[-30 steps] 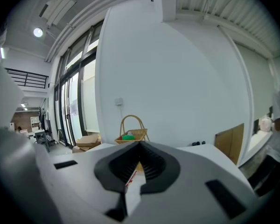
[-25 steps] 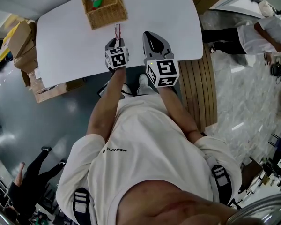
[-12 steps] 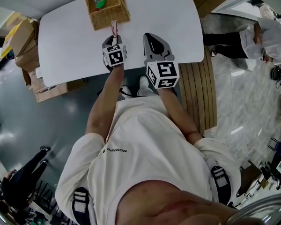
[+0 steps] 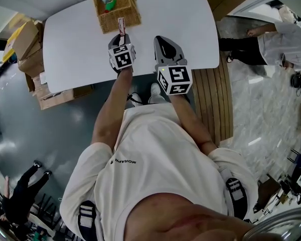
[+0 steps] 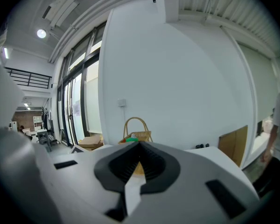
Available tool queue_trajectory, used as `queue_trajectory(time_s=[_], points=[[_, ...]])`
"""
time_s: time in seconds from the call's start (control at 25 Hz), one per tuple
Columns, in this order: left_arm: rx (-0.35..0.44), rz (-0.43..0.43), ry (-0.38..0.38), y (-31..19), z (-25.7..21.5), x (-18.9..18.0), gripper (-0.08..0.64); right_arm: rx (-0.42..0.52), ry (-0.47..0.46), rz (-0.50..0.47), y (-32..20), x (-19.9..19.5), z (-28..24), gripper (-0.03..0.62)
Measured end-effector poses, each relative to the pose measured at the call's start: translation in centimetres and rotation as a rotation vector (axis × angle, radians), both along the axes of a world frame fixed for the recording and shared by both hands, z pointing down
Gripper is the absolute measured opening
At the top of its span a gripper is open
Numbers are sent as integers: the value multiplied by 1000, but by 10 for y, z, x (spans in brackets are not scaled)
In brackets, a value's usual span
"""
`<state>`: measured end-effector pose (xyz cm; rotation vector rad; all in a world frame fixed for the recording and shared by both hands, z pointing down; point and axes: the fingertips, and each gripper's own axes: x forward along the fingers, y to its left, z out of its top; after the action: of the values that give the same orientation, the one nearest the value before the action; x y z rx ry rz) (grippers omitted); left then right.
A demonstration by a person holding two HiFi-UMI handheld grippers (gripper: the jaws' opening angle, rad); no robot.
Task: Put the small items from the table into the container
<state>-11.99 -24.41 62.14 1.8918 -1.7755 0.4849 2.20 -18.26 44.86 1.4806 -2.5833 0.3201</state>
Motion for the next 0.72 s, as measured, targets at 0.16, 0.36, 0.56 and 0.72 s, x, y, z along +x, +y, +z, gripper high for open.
queue_trajectory(time_s=[0.16, 0.36, 0.56, 0.72], points=[[32, -2, 3, -5, -15, 0, 101, 9, -4, -3, -1, -2, -4, 12], [69, -4, 8, -8, -35, 0, 101, 22, -11, -3, -2, -3, -11, 12], [108, -2, 7, -18, -54, -1, 101, 30, -13, -8, -5, -7, -15, 12], [122, -6, 5, -27, -65, -6, 101, 34, -14, -18, -8, -12, -18, 12]])
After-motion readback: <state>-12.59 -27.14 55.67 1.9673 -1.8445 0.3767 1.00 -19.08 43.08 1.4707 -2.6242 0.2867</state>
